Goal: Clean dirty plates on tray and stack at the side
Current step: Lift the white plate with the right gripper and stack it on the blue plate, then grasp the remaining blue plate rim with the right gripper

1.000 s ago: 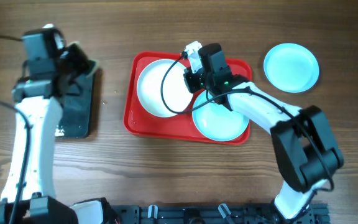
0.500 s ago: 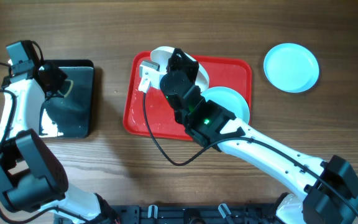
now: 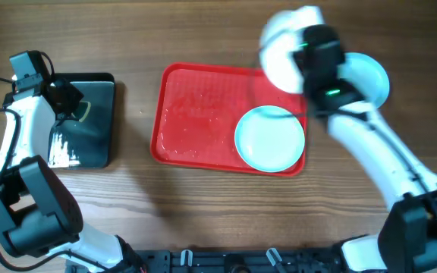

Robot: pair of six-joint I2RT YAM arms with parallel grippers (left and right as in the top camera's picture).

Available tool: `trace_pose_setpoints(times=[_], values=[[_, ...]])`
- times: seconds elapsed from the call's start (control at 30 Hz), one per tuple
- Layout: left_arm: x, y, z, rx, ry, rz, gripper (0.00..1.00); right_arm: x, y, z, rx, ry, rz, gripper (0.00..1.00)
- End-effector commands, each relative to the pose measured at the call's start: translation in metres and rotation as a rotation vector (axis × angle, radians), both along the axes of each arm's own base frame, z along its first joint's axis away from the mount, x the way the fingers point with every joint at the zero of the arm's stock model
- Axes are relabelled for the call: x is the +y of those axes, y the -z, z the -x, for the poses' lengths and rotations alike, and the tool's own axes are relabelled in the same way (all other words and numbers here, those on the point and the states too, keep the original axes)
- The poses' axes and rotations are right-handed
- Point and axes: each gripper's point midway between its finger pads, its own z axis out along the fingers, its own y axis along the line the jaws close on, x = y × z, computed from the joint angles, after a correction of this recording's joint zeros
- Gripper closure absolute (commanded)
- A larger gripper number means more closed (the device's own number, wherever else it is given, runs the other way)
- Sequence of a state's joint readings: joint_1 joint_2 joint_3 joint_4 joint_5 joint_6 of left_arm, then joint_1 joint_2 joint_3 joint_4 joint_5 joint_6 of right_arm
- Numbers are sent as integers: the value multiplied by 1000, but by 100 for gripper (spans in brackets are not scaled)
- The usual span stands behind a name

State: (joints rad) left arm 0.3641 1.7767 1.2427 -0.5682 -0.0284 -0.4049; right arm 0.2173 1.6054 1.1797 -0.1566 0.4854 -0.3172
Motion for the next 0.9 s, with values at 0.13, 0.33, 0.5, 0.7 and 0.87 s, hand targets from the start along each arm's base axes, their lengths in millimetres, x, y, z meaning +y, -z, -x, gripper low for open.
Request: trace_pose_setpoints(times=[0.13,0.33,0.5,0.7,0.87], values=[[3,3,1,8,-4,-5,96,-180,104,26,96,376,-849,96],[3,3,1,8,-4,-6,96,-201,161,31,168,496,-803,40],[3,3,1,7,-4,-6,96,-88,92,34,265,72,-986,30],[4,3,0,4,-4,-7,96,69,112,63,525,-287,-522,28],[4,3,0,4,-4,-7,96,69,173,100,765,-200,-391,27]])
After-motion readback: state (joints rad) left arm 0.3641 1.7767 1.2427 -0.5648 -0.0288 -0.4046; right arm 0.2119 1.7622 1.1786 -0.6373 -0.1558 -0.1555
